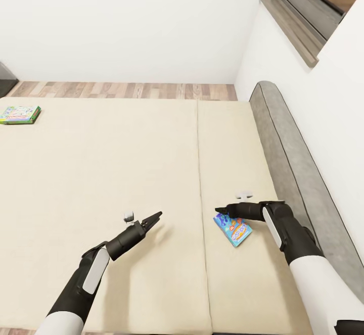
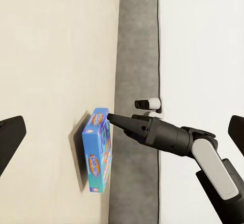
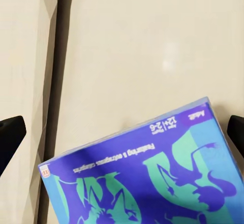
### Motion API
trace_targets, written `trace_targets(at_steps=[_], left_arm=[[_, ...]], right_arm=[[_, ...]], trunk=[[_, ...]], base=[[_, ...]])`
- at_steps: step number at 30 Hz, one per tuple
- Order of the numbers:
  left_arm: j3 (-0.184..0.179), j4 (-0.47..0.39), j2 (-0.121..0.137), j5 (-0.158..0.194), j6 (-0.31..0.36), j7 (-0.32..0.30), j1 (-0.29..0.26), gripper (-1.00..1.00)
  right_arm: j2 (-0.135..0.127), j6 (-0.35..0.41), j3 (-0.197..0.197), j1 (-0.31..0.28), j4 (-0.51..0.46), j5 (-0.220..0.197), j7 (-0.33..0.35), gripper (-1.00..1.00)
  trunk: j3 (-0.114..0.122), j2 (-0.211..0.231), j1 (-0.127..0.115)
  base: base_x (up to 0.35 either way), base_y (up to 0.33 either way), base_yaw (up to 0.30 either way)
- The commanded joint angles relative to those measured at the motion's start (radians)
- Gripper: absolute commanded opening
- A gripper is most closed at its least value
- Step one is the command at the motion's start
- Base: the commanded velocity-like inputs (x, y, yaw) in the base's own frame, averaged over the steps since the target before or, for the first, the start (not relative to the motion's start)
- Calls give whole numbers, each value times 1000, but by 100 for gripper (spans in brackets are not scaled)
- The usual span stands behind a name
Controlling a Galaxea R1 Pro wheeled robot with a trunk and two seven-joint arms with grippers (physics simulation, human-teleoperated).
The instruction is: Put all the toys in the child's room - the three board games (two on the bed and one on the table), the two jigsaw puzzles on the table, and the tennis ball on the table - inside the toy box on the table in the child's room.
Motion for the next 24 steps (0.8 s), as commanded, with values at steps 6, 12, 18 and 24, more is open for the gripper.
trace_targets(at_steps=[6,12,18,24], left_arm=[[2,0,-1,2,8,-3,0,100],[2,0,-1,1,8,-3,0,100],[2,0,-1,1,8,-3,0,100],[2,0,-1,1,8,-3,0,100]], right_arm=[[-2,14,2,0,68,1,1,100],[-3,40,3,0,67,0,0,100],[-11,83,5,0,59,0,1,100],[-16,116,6,0,38,-1,4,100]], trunk=[[-1,0,0],[-1,0,0],[-1,0,0],[-1,0,0]], base=[[0,0,0],[0,0,0],[0,0,0],[0,0,0]])
